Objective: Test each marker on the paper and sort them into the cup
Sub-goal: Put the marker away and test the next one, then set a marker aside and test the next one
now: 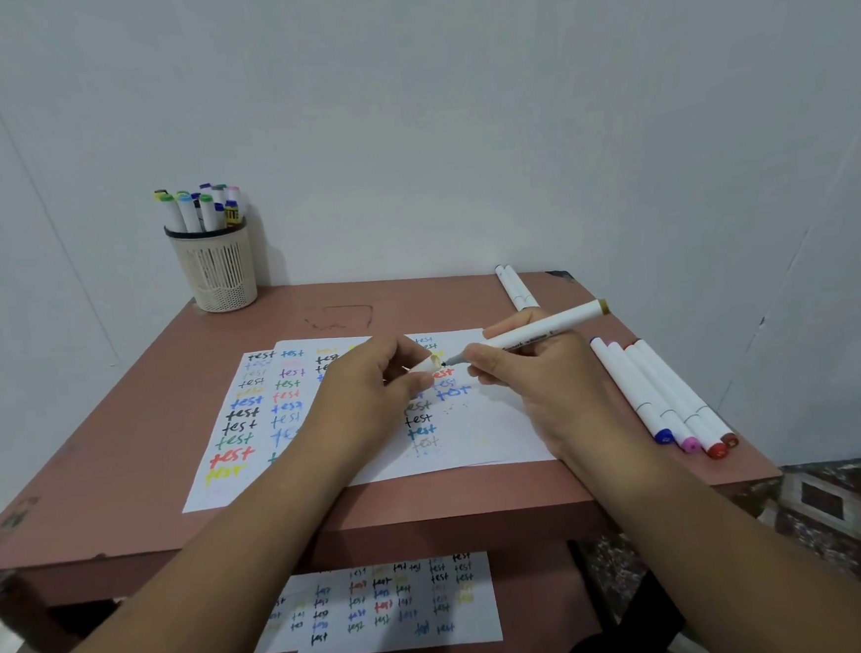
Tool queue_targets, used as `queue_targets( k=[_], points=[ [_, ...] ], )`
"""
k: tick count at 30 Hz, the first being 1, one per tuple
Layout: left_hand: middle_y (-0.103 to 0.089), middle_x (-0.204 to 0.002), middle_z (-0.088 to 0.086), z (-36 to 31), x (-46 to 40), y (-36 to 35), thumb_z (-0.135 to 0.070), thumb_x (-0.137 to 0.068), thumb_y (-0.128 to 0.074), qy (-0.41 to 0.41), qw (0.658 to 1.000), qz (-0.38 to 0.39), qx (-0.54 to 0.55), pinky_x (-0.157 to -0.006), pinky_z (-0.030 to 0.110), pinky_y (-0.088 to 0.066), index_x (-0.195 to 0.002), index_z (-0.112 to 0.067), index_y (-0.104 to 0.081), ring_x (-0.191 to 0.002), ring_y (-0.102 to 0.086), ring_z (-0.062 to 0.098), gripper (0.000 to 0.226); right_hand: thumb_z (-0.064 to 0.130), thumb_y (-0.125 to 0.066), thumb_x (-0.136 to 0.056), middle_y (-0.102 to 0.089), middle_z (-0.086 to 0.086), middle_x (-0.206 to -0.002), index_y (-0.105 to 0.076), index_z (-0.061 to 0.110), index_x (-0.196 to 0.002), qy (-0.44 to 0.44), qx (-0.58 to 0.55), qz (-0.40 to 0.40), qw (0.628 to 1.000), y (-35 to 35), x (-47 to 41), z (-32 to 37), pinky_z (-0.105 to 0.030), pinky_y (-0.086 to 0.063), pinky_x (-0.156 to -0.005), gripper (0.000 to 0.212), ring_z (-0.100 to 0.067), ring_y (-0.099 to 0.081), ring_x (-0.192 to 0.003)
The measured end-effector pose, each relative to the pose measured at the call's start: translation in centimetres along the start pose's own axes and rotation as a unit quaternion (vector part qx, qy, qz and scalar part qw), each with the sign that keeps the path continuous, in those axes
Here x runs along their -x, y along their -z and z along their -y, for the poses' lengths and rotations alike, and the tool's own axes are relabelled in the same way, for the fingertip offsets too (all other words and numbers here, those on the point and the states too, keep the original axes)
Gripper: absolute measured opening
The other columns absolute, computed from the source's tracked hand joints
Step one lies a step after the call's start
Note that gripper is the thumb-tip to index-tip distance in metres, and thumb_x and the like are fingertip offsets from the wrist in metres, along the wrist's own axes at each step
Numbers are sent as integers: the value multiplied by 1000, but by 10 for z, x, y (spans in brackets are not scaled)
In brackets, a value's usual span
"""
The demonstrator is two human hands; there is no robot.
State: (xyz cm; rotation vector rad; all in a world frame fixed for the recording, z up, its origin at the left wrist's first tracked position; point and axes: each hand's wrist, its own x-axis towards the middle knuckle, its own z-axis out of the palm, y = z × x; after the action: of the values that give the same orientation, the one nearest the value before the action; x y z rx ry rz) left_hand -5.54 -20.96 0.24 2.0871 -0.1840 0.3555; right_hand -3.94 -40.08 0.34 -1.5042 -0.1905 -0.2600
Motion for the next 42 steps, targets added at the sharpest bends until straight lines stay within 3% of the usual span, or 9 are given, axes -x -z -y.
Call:
queue_targets(
  k=[5,9,13,19,25,31,35,38,42],
  points=[
    [-68,-79,-9,1,0,-1,-19,-87,-76,-16,1000,2,-2,-66,13,-43,-89,-31,-70,-74,-61,8,14,4,-89,-76,-76,-19,-82,-69,7,-91,9,17,9,1000,0,2,2,-40,-63,-76,25,-33,-77,-80],
    [-70,-80,-16,2,0,-1,-17,-86,-76,-35,999,21,14,-67,10,-43,-90,-32,-73,-75,-63,4,15,-4,-91,-70,-77,-10,-81,-72,7,-85,11,33,54,998,-2,5,5,-25,-58,-68,27,-15,-72,-74],
    [-69,-75,-13,3,4,2,-12,-88,-73,-66,997,23,33,-70,22,-49,-90,-31,-75,-73,-63,10,20,-6,-91,-66,-77,3,-76,-73,9,-84,26,38,82,996,-2,6,4,-19,-56,-67,29,-8,-73,-74],
    [-69,-74,-10,8,4,1,-11,-89,-72,-72,997,33,19,-74,35,-53,-86,-32,-72,-71,-64,12,22,-1,-93,-64,-75,-9,-75,-73,1,-89,20,47,95,994,-4,2,-2,-27,-56,-60,32,-19,-65,-65],
    [-62,-100,-22,8,-3,-8,-48,-90,-65,-73,979,52,-182,-83,25,-46,-108,-36,-64,-97,-59,5,22,-6,-90,-70,-79,-5,-90,-79,7,-88,-1,67,66,996,-2,1,-3,-30,-59,-76,25,-11,-74,-85],
    [-62,-76,-14,-2,-3,-4,-81,-76,-40,-87,915,77,-387,-71,32,-48,-82,-29,-63,-75,-56,6,58,7,-84,-83,-80,-2,-102,-59,30,-118,-10,-4,-43,999,3,0,2,-50,-59,-97,48,-19,-77,-100],
    [-66,-93,-17,-24,-10,1,-75,-83,-48,-30,904,147,-401,-85,33,-49,-95,-36,-68,-87,-59,4,46,10,-70,-97,-69,15,-86,-57,30,-134,-1,60,-15,998,7,7,17,-44,-64,-87,44,-13,-76,-87],
    [-67,-113,-15,-36,-17,-3,-66,-89,-49,-5,899,172,-402,-93,35,-49,-107,-38,-67,-101,-60,9,38,24,-65,-100,-49,14,-66,-66,17,-116,-4,183,-23,983,19,13,28,-50,-62,-79,17,-19,-66,-72],
    [-57,-137,-14,-48,-24,-15,-62,-94,-48,-15,924,157,-349,-101,35,-45,-131,-39,-56,-121,-55,11,45,25,-63,-102,-54,0,-72,-68,21,-91,-10,302,-33,953,43,18,48,-46,-60,-69,13,-21,-58,-66]
  ],
)
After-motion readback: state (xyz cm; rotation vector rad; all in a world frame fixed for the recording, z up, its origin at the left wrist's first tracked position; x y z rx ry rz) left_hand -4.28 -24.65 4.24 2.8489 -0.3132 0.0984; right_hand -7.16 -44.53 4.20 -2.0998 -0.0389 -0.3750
